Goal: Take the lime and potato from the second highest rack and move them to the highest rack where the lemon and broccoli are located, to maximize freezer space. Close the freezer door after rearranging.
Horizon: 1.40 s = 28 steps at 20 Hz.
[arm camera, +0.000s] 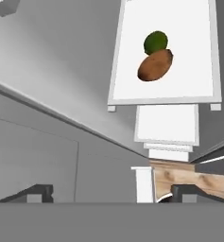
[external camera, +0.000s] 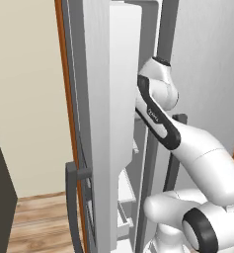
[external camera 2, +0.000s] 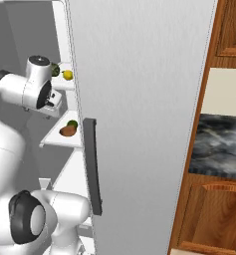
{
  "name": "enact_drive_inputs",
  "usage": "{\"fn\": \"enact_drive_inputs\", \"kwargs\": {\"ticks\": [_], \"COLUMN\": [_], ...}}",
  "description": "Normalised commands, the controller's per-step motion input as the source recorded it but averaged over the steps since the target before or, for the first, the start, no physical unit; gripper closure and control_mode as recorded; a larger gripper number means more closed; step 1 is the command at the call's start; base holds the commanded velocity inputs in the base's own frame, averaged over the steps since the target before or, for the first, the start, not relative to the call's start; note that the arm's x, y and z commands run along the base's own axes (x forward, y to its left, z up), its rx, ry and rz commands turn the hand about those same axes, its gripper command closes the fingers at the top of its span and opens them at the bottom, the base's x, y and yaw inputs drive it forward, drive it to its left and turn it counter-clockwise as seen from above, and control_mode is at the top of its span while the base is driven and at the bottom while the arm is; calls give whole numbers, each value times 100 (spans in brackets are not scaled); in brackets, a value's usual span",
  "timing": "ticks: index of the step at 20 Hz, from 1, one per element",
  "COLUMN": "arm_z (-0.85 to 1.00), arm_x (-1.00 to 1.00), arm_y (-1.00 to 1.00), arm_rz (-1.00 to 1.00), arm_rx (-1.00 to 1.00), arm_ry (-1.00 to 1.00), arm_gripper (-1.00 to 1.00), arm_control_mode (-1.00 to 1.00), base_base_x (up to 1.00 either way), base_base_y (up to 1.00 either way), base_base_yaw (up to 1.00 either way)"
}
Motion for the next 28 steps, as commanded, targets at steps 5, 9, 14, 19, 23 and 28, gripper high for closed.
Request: {"fn": "enact_drive_inputs", "kwargs": {"ticks": [5, 9, 14, 19, 23, 28], "arm_z": [0, 0, 0, 30, 54, 46], "arm_x": [0, 0, 0, -20, -39, -44], "arm_y": [55, 52, 71, 19, -41, -89], "arm_rz": [1, 8, 10, 4, 0, -6], "arm_rx": [7, 24, 26, 7, 0, -3], "arm_ry": [4, 10, 10, -1, -13, -12], "arm_gripper": [-100, -100, -100, -100, -100, -100], "arm_control_mode": [-100, -100, -100, -100, -100, -100], "base_base_x": [0, 0, 0, 0, 0, 0], "base_base_y": [0, 0, 0, 0, 0, 0], "base_base_yaw": [0, 0, 0, 0, 0, 0]}}
